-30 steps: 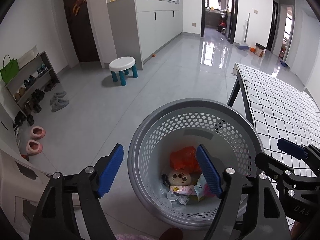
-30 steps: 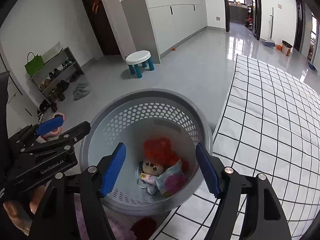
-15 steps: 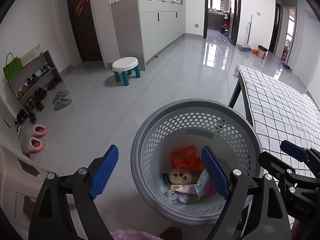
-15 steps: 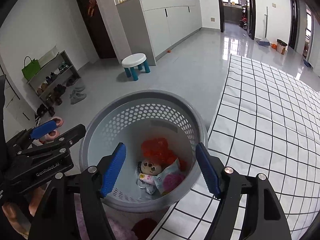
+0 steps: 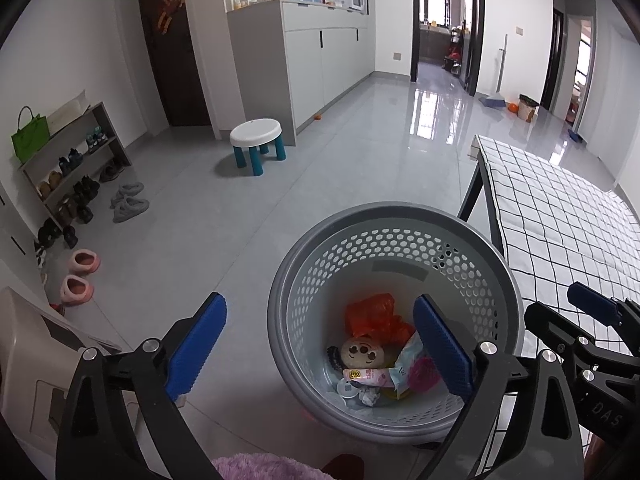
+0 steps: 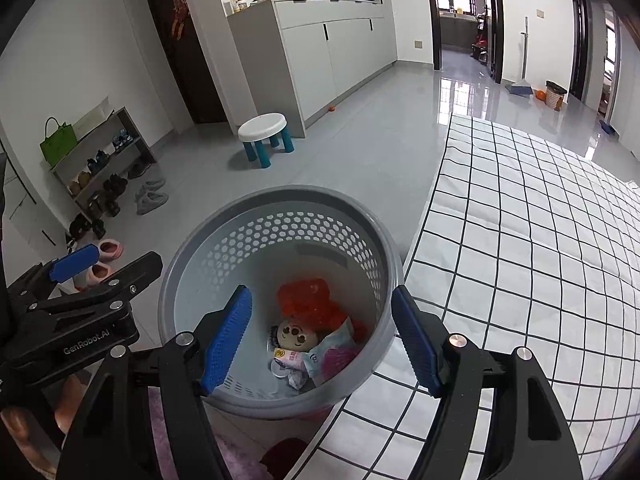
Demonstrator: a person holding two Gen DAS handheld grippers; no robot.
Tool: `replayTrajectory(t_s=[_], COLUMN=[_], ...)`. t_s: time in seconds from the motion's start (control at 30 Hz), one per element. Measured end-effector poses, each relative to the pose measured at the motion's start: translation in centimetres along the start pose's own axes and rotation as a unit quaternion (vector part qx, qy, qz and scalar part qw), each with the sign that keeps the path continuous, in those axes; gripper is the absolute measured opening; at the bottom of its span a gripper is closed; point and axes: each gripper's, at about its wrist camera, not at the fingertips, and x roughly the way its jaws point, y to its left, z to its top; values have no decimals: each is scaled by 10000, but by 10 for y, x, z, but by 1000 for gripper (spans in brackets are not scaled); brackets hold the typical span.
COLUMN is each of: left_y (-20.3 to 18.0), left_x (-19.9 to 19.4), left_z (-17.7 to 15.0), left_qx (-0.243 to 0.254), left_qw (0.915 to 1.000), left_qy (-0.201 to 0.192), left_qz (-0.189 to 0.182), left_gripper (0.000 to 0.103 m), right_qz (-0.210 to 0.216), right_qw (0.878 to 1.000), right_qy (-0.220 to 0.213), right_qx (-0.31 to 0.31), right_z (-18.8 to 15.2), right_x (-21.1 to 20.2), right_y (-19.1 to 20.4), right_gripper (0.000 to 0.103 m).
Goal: Collect trash
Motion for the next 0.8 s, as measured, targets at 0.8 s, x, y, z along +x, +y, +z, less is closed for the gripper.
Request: replayTrajectory(t_s=[0.8], left_y=[0], left_x=[-4], left_z=[0], left_qx=[11], left_qw=[10000], left_qy=[-1], left_qz=[1], left_gripper=[96], right_qz=[-61], right_qw=[10000], right_qy=[-35], right_qx=[34], right_z=[-1], right_x=[-6], right_y=[-2], right_gripper=[69])
